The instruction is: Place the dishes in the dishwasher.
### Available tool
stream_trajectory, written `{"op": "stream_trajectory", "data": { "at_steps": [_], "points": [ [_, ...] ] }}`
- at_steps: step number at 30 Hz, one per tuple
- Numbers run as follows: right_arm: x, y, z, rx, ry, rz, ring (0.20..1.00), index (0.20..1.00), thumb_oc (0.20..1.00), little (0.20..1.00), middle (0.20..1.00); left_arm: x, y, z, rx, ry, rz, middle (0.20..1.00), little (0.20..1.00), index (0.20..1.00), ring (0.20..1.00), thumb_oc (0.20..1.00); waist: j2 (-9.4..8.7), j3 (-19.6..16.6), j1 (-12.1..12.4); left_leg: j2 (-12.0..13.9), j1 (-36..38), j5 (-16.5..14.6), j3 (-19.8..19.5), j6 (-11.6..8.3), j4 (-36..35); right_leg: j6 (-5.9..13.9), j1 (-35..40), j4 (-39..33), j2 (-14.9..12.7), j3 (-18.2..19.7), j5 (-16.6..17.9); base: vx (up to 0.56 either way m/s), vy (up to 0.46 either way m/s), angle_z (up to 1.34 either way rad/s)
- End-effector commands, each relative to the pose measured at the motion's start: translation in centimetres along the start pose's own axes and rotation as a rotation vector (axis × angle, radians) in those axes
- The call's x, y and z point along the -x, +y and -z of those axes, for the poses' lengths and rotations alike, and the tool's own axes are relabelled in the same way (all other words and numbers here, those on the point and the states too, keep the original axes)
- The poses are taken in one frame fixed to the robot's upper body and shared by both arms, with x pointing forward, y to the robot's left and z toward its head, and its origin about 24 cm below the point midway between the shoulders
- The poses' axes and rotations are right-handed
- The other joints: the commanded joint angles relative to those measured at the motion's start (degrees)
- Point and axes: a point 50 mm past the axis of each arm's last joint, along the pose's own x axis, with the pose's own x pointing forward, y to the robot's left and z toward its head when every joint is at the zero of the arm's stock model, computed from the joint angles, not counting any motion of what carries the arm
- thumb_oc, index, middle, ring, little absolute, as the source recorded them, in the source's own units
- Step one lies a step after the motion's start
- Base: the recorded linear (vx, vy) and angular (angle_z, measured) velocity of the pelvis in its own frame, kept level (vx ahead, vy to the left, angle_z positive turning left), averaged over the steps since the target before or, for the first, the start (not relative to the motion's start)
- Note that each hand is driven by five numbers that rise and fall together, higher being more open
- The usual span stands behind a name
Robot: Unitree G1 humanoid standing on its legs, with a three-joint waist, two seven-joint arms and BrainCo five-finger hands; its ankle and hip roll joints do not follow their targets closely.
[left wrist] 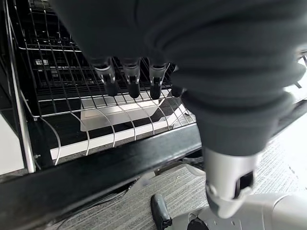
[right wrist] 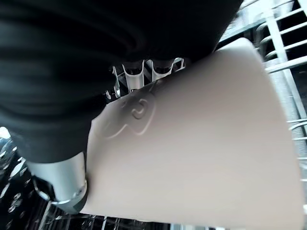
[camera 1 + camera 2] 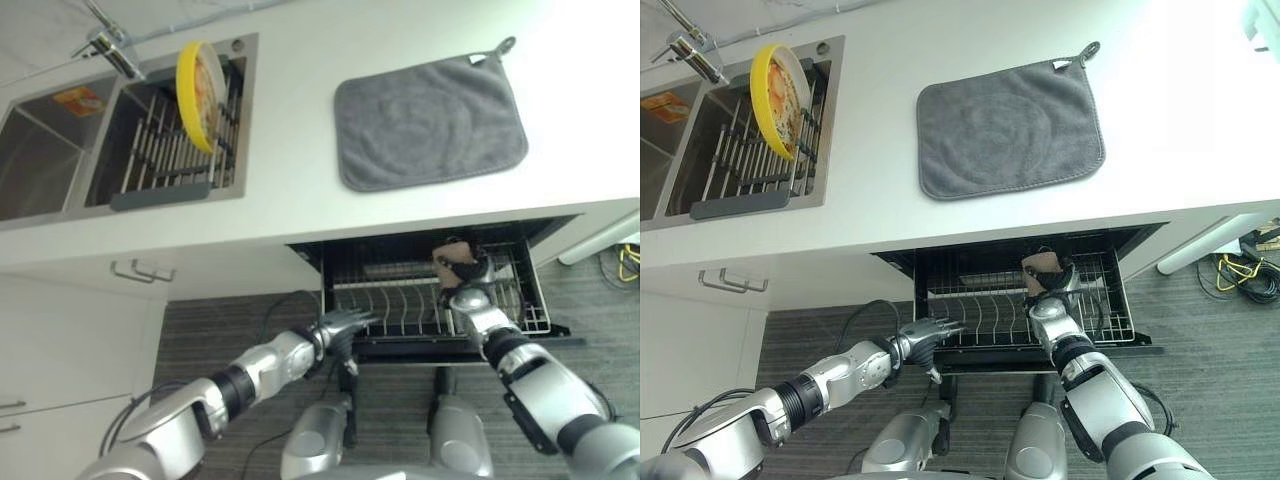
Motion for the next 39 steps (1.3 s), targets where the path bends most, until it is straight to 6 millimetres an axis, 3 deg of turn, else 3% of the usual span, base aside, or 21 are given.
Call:
{"op": "stream_trajectory", "data": {
  "at_steps": [1, 14, 16, 17, 22, 32, 35, 36, 37, 39],
  "points": [
    [1.4, 2.2, -1.4, -0.079, -0.041, 0.004, 0.2, 0.2, 0.2, 0.2, 0.2, 0.0, 1.8, 0.1, -0.059, -0.015, -0.052, 1.0, 1.0, 1.0, 1.0, 1.0, -3.34, 0.6, 1.3, 1.5, -0.8, -8.0, 1.1, -1.3, 6.1, 4.74, 4.0, -4.4, -6.8, 2.5, 1.2, 0.0, 0.0, 0.0],
    [-1.0, -2.2, -3.1, 0.099, -0.201, 0.216, 0.2, 0.2, 0.2, 0.2, 0.2, 0.9, 1.9, 0.5, -0.08, -0.024, -0.045, 1.0, 1.0, 1.0, 1.0, 1.0, -3.31, 1.1, 1.9, 1.7, -1.9, -8.3, 0.6, -1.38, 7.1, 4.7, 3.2, -3.7, -6.5, 2.4, 0.8, 0.0, -0.024, 0.02],
    [-1.2, -2.8, -3.3, 0.111, -0.217, 0.259, 0.589, 0.589, 0.589, 0.589, 0.589, 0.9, 1.8, 0.5, -0.084, -0.022, -0.047, 1.0, 1.0, 1.0, 1.0, 1.0, -3.38, 1.2, 1.9, 1.7, -2.2, -8.4, 0.6, -1.35, 7.4, 4.72, 3.0, -3.5, -6.4, 2.4, 0.8, 0.0, -0.017, 0.0],
    [-1.2, -3.1, -3.4, 0.126, -0.23, 0.287, 1.0, 1.0, 1.0, 1.0, 1.0, 0.9, 1.9, 0.5, -0.085, -0.021, -0.049, 1.0, 1.0, 1.0, 1.0, 1.0, -3.39, 1.3, 1.9, 1.7, -2.3, -8.5, 0.6, -1.31, 7.4, 4.72, 2.8, -3.4, -6.4, 2.5, 0.7, 0.0, 0.0, 0.0],
    [-0.9, -4.9, -3.7, 0.224, -0.271, 0.618, 1.0, 1.0, 1.0, 1.0, 1.0, 1.1, 0.9, 0.3, -0.086, -0.025, -0.058, 1.0, 1.0, 1.0, 1.0, 1.0, -2.69, 1.5, 1.9, 1.6, -2.4, -8.7, 0.8, -1.04, 7.5, 4.68, 2.7, -3.4, -6.1, 2.9, 0.5, 0.0, 0.0, 0.0],
    [-0.6, -4.5, -3.6, 0.161, -0.265, 0.633, 1.0, 1.0, 1.0, 1.0, 1.0, 1.3, 0.0, 0.3, -0.094, -0.039, -0.053, 1.0, 1.0, 1.0, 1.0, 1.0, -2.24, 1.3, 2.9, 1.3, -2.7, -8.9, 0.1, -0.83, 7.6, 4.51, 2.7, -3.3, -6.2, 2.4, 0.3, 0.0, 0.0, 0.0],
    [-0.5, -3.6, -3.0, -0.115, -0.152, 0.53, 1.0, 1.0, 1.0, 1.0, 1.0, 1.3, -0.3, 0.3, -0.082, -0.025, -0.054, 1.0, 1.0, 1.0, 1.0, 1.0, -2.46, 1.1, 2.8, 1.4, -2.5, -9.0, 0.3, -0.82, 7.3, 4.29, 2.9, -3.3, -5.9, 2.5, 0.0, 0.0, 0.0, 0.0],
    [-0.3, -2.8, -3.0, -0.268, -0.123, 0.44, 1.0, 1.0, 1.0, 1.0, 1.0, 1.2, -0.3, 0.3, -0.078, -0.02, -0.056, 1.0, 1.0, 1.0, 1.0, 1.0, -2.64, 1.0, 2.6, 1.5, -2.2, -8.9, 0.5, -0.84, 7.1, 4.21, 3.1, -3.4, -5.7, 2.6, 0.0, 0.05, 0.01, -0.01],
    [0.2, -1.3, -2.8, -0.469, -0.108, 0.24, 1.0, 1.0, 1.0, 1.0, 1.0, 1.2, 0.0, 0.3, -0.071, -0.009, -0.061, 1.0, 1.0, 1.0, 1.0, 1.0, -3.15, 1.0, 2.2, 1.8, -1.8, -8.9, 0.7, -0.85, 6.9, 4.05, 3.3, -3.5, -5.5, 2.7, -0.1, 0.05, 0.01, 0.0],
    [1.0, 0.3, -2.7, -0.649, -0.045, 0.097, 1.0, 1.0, 1.0, 1.0, 1.0, 1.1, 0.3, 0.6, -0.063, 0.008, -0.068, 1.0, 1.0, 1.0, 1.0, 1.0, -3.82, 0.9, 1.6, 2.0, -1.7, -8.9, 1.0, -0.94, 7.0, 3.93, 3.1, -3.1, -5.3, 3.0, -0.3, 0.04, 0.007, 0.0]
  ]
}}
